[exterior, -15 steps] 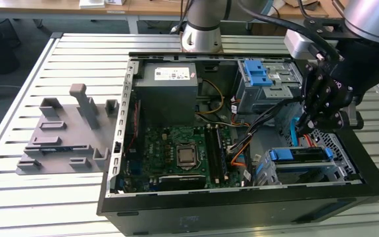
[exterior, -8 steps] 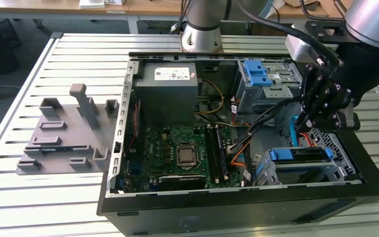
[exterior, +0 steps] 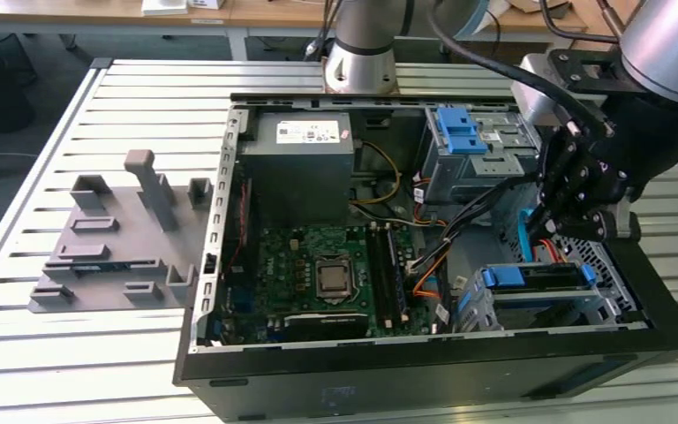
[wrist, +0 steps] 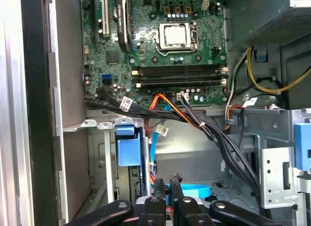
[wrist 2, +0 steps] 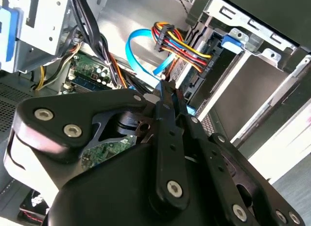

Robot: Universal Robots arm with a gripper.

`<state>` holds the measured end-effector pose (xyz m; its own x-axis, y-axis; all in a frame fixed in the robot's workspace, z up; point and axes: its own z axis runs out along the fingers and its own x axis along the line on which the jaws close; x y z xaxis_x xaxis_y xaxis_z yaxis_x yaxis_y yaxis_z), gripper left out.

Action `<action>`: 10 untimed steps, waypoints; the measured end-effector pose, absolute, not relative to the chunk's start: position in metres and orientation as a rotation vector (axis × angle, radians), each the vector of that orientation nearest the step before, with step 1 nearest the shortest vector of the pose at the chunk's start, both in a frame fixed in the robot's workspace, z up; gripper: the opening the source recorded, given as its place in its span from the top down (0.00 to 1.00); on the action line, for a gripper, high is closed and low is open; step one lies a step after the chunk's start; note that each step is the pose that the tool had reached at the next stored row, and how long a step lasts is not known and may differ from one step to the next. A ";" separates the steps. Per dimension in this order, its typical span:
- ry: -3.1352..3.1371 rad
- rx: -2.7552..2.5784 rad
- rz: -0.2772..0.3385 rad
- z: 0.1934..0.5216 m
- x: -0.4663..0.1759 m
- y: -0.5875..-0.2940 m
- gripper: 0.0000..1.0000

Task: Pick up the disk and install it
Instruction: 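Insert the second disk wire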

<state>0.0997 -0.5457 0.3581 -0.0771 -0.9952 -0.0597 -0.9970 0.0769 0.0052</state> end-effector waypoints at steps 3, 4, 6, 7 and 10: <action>2.278 -2.103 0.069 0.357 0.100 -0.552 0.84; 2.280 -2.101 0.069 0.356 0.100 -0.553 0.84; 2.283 -2.099 0.072 0.355 0.101 -0.553 0.84; 2.285 -2.099 0.073 0.355 0.102 -0.553 0.84; 2.291 -2.100 0.080 0.352 0.104 -0.554 0.84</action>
<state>0.1036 -0.5537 0.3525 -0.0870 -0.9945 -0.0588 -0.9961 0.0862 0.0159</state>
